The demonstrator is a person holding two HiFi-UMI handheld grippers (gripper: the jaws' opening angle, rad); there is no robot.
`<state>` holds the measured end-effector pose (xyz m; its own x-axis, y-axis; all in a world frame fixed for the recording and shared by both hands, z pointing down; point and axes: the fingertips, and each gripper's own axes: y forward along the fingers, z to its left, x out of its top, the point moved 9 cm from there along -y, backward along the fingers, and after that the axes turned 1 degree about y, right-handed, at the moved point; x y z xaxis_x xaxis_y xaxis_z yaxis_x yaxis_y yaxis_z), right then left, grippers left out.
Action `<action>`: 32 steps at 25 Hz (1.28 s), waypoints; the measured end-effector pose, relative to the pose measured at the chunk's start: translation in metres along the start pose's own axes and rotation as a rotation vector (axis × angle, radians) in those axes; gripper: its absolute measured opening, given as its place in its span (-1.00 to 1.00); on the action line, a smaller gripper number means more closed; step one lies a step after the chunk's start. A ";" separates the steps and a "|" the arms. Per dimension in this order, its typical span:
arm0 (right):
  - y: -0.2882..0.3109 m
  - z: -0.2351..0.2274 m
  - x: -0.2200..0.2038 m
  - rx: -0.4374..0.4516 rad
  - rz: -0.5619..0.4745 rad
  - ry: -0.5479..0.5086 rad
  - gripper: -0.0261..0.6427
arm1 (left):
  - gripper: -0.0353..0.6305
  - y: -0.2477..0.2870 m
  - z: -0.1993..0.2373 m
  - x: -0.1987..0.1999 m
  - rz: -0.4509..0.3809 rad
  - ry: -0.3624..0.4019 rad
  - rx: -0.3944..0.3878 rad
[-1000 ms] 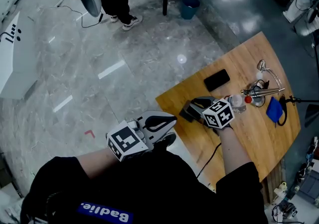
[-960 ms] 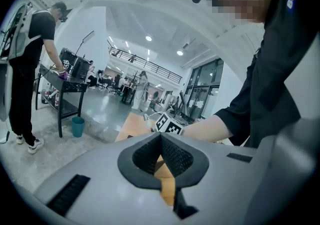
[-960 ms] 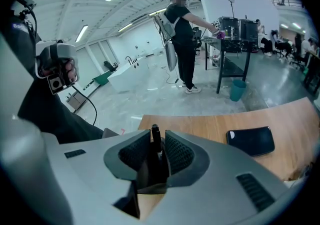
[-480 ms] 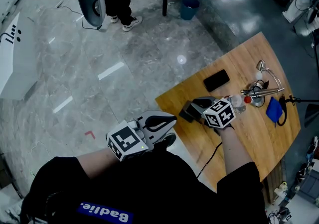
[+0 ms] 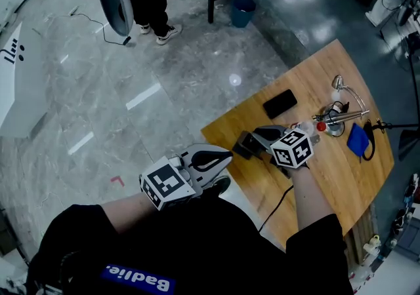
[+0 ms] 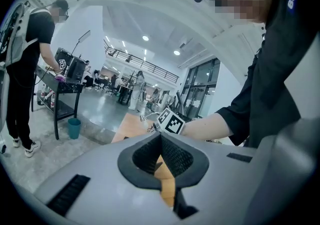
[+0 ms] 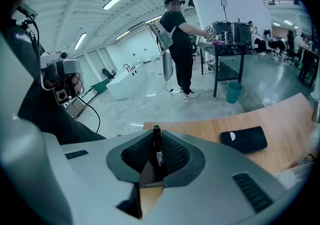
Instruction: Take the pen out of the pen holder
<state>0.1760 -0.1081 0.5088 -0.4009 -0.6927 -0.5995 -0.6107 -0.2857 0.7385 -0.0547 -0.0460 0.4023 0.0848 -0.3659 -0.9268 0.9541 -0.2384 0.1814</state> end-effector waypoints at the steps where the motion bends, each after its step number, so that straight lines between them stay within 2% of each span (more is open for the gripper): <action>1: -0.003 0.000 0.000 -0.002 -0.008 0.008 -0.77 | -0.90 0.001 0.000 0.001 -0.001 0.002 -0.005; 11: -0.033 0.007 0.001 -0.038 -0.072 0.043 -0.77 | -0.90 0.007 -0.006 0.007 -0.006 0.018 -0.045; 32: -0.111 0.045 -0.013 -0.159 -0.245 0.081 -0.77 | -0.90 0.033 -0.036 0.015 0.011 0.073 -0.197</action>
<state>0.2178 -0.0372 0.4209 -0.1955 -0.6387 -0.7442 -0.5654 -0.5467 0.6177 -0.0118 -0.0267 0.3827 0.1088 -0.2996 -0.9479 0.9902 -0.0515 0.1299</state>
